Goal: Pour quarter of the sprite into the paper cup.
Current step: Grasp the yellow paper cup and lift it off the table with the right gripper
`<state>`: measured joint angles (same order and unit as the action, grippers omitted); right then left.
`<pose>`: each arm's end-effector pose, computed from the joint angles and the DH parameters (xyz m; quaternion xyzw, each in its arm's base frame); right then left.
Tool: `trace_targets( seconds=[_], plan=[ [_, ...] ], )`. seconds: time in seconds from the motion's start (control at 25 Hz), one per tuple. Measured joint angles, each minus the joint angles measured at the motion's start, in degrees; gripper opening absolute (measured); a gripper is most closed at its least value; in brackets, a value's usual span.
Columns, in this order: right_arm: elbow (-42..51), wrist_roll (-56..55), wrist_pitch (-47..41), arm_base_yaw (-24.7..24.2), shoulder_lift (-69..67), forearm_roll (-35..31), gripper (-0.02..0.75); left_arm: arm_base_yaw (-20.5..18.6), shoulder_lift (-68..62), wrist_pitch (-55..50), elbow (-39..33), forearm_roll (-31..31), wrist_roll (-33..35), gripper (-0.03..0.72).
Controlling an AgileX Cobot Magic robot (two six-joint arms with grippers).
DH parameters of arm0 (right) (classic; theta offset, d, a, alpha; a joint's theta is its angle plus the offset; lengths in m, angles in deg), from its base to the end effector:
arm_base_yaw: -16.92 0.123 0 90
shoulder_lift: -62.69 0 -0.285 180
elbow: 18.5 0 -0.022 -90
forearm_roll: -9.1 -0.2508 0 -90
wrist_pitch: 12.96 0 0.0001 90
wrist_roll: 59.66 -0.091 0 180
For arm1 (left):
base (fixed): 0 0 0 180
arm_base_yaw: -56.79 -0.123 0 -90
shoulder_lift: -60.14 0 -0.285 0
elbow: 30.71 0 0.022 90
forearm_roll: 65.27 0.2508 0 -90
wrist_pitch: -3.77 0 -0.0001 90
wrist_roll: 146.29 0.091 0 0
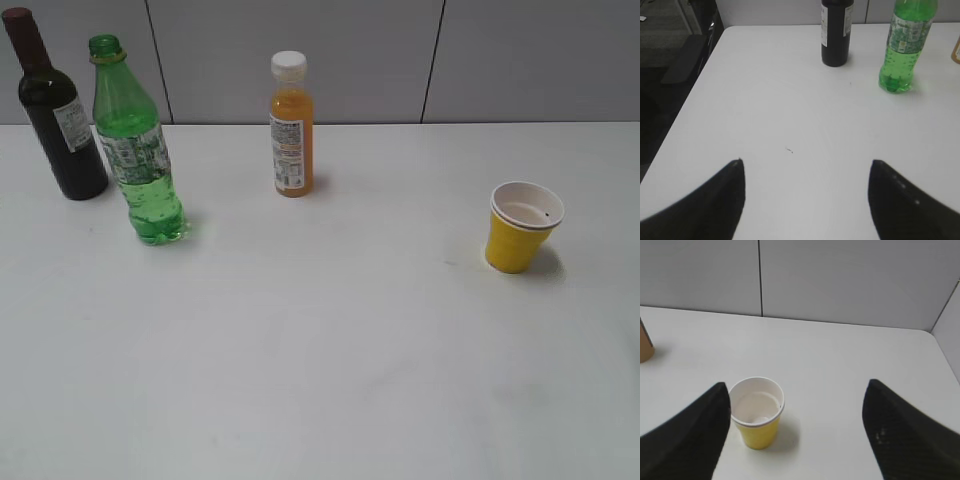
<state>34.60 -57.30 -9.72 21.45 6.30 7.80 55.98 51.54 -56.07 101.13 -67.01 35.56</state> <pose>0.1728 0.0136 0.2719 -0.0386 0.7990 0.0176 0.5998 -0.0028 -0.0024 0.2807 0.0081 0.8507 -0.0030 0.5256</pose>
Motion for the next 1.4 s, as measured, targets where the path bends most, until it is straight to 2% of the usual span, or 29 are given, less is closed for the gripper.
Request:
trace_targets(
  seconds=[0.28,0.68,0.88,1.08,1.4],
  plan=[
    [6.8,-0.2,16.2,2.4,-9.3,-0.1,0.618,0.0,0.0,0.0,0.0,0.0,0.0,0.583],
    [9.5,-3.9,28.6,3.6,-21.2,0.3,0.615,0.0,0.0,0.0,0.0,0.0,0.0,0.583],
    [13.3,-5.8,40.1,3.6,-26.0,4.2,0.615,0.0,0.0,0.0,0.0,0.0,0.0,0.583],
    [16.0,-7.4,45.9,3.6,-30.6,5.4,0.659,0.0,0.0,0.0,0.0,0.0,0.0,0.583],
    [16.1,-9.2,57.5,3.6,-39.8,5.6,0.666,0.0,0.0,0.0,0.0,0.0,0.0,0.583]
  ],
)
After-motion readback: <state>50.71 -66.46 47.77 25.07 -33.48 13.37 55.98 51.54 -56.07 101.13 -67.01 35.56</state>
